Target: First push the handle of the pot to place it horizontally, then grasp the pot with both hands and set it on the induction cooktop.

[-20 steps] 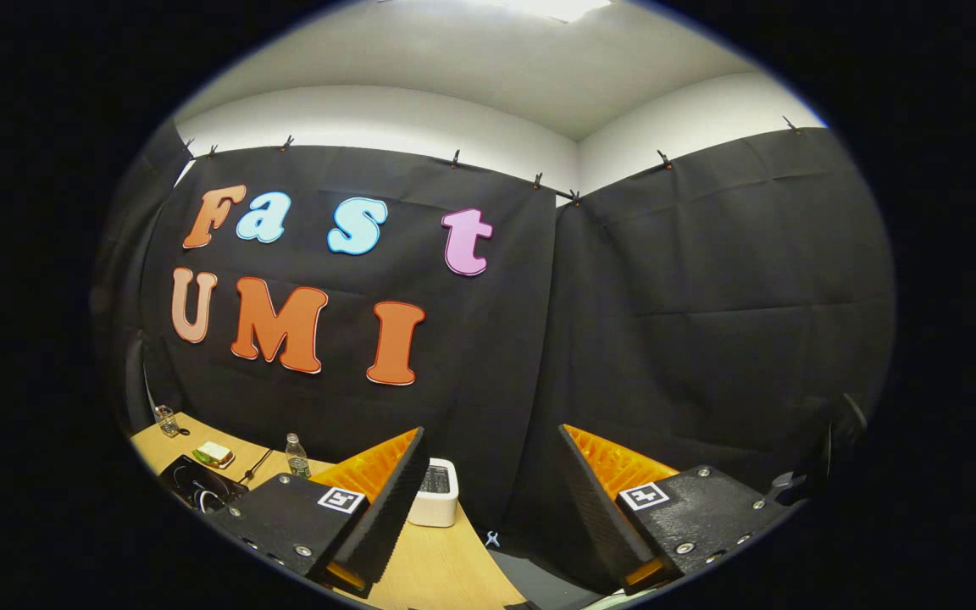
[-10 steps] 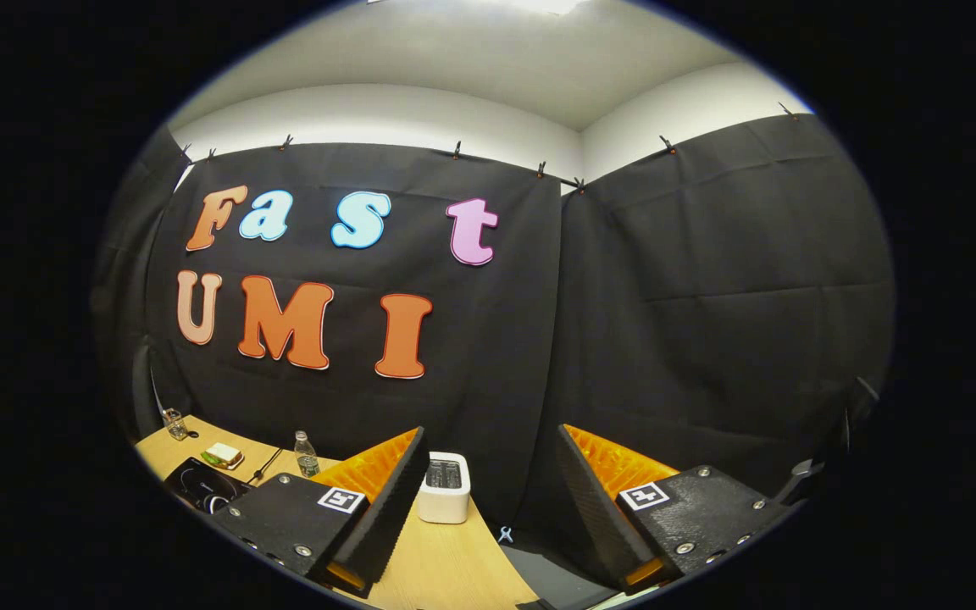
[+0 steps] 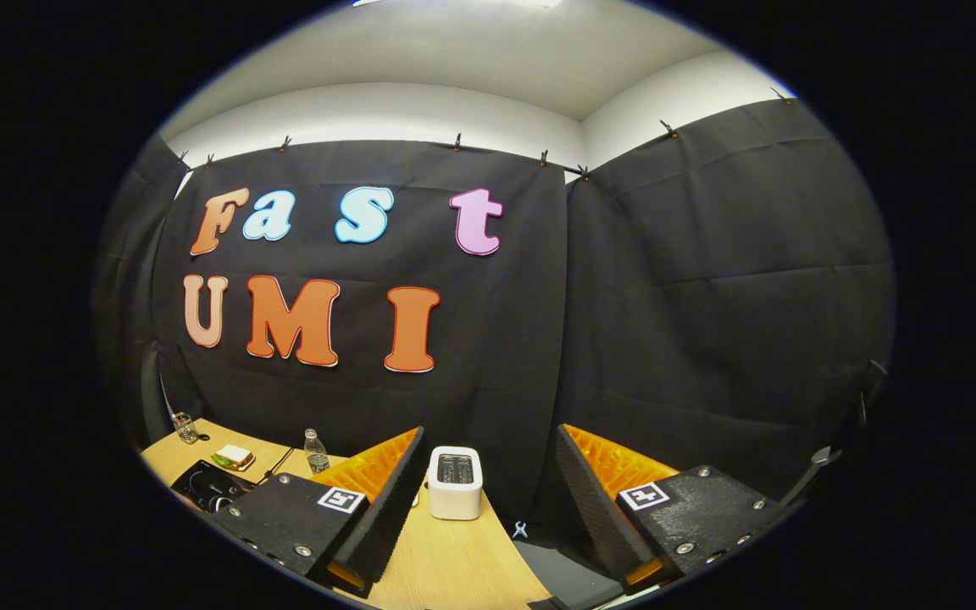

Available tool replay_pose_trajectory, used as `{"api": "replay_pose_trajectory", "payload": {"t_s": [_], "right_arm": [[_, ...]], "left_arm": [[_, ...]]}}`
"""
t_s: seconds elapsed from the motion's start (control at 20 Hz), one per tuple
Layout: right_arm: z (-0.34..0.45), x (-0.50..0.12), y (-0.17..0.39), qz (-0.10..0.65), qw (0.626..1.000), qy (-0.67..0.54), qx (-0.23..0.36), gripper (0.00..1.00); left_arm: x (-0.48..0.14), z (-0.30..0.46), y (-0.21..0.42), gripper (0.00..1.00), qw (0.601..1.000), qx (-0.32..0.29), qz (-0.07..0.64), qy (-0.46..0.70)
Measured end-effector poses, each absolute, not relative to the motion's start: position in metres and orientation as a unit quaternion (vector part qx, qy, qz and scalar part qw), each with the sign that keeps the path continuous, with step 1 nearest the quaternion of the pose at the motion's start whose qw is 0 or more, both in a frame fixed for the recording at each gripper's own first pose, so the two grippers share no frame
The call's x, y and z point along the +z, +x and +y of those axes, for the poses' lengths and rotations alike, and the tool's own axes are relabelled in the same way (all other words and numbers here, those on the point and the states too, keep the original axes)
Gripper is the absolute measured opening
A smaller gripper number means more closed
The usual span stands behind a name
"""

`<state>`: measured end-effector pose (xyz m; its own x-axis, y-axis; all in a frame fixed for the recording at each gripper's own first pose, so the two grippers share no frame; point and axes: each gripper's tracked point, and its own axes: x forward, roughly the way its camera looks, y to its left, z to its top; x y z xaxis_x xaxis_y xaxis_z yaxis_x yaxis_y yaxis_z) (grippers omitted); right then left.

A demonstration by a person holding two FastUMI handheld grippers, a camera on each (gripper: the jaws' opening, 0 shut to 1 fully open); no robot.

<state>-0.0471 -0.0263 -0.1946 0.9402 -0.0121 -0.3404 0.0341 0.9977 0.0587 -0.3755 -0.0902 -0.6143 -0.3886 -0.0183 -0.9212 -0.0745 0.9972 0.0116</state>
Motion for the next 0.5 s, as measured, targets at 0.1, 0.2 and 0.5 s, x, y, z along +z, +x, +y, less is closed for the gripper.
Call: {"api": "replay_pose_trajectory", "payload": {"t_s": [0.1,0.2,0.5], "right_arm": [[-0.024,-0.199,-0.048,0.177,0.983,0.037,-0.011,0.94],[-0.020,-0.203,-0.046,0.181,0.983,0.040,-0.008,0.94],[-0.006,-0.213,-0.044,0.193,0.980,0.038,0.002,0.94]], "left_arm": [[-0.617,-0.082,-0.366,0.08,0.561,0.028,0.827,-0.004],[-0.619,-0.073,-0.363,0.08,0.568,0.019,0.822,0.018],[-0.621,-0.044,-0.326,0.08,0.594,0.025,0.800,0.082]]}}
